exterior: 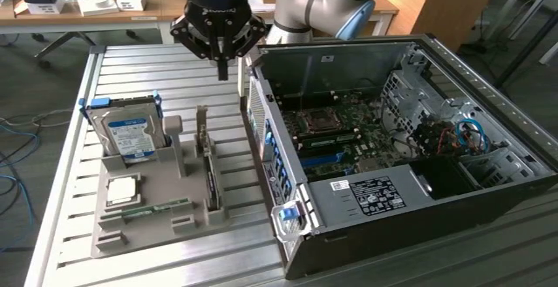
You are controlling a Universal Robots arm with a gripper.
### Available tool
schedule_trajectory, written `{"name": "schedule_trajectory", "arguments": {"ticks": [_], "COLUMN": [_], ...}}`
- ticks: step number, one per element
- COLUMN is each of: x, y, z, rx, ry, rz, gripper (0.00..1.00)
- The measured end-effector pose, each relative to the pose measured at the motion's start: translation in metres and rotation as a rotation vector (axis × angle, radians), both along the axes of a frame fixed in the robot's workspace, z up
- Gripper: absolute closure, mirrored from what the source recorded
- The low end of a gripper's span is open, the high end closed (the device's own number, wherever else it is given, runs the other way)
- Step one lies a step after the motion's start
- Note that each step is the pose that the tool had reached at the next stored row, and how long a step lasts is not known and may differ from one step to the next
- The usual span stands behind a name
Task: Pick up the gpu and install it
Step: 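Reach for the gpu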
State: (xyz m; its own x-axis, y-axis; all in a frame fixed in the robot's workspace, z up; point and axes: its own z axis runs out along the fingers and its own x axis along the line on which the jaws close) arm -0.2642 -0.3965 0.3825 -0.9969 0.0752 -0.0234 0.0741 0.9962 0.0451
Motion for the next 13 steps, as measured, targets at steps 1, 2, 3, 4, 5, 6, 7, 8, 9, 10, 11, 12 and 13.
{"name": "schedule_trajectory", "arguments": {"ticks": [1,2,3,4,5,6,7,8,9,10,11,12,13], "x": [-0.002,-0.005,-0.007,-0.010,-0.012,-0.014,-0.017,-0.019,-0.021,-0.022,-0.023,-0.023,-0.023], "y": [0.0000,0.0000,0.0000,0.0001,0.0001,0.0001,0.0001,0.0001,0.0000,0.0001,0.0001,0.0001,0.0001], "z": [-0.0002,-0.0003,-0.0004,-0.0006,-0.0007,-0.0009,-0.0010,-0.0012,-0.0014,-0.0015,-0.0016,-0.0017,-0.0017], "rx": [0.0000,0.0000,-0.0001,0.0000,0.0000,0.0000,-0.0001,0.0000,-0.0001,0.0000,0.0000,0.0000,0.0000], "ry": [0.0000,0.0001,0.0001,0.0000,0.0000,0.0001,0.0001,0.0000,0.0000,0.0000,0.0000,0.0000,0.0000], "rz": [0.000,0.000,0.000,0.000,0.000,0.000,0.000,0.000,0.000,0.000,0.000,0.000,0.000], "gripper": [0.89,0.89,0.89,0.89,0.89,0.89,0.89,0.89,0.89,0.89,0.89,0.89,0.89]}}
